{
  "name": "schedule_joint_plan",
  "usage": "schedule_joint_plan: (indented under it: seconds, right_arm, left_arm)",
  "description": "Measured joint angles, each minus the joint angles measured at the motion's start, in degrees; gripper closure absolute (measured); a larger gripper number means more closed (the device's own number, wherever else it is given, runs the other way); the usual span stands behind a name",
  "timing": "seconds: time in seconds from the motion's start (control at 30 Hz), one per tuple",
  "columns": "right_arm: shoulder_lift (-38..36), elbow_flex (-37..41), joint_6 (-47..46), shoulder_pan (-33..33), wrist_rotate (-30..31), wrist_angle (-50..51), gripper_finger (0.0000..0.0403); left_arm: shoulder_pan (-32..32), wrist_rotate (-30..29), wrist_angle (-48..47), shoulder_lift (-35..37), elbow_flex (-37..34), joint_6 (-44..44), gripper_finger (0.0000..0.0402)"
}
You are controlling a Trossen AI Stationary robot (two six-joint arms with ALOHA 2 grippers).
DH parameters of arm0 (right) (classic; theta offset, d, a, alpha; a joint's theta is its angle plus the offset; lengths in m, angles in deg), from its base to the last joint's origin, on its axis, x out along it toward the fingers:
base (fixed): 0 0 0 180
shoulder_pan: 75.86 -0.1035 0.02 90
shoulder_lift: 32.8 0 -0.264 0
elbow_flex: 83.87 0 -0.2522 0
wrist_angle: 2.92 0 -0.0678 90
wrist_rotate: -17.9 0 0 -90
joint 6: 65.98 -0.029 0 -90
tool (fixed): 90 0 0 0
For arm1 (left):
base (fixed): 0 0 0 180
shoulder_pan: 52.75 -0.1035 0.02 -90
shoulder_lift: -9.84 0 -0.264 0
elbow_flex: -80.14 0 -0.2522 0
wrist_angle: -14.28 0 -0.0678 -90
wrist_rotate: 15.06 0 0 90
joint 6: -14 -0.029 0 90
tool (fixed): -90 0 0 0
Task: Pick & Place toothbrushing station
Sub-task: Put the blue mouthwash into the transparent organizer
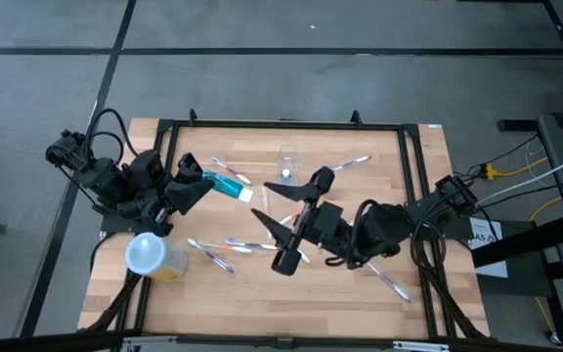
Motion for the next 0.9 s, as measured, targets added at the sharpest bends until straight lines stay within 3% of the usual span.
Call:
schedule_joint_plan:
  seconds: [0.9]
  right_arm:
    - [0.0,0.0,-9.4,4.1,-6.4,4.3,0.0165]
  left_arm:
    - [0.0,0.0,0.0,0.3,0.0,-0.5,0.0336]
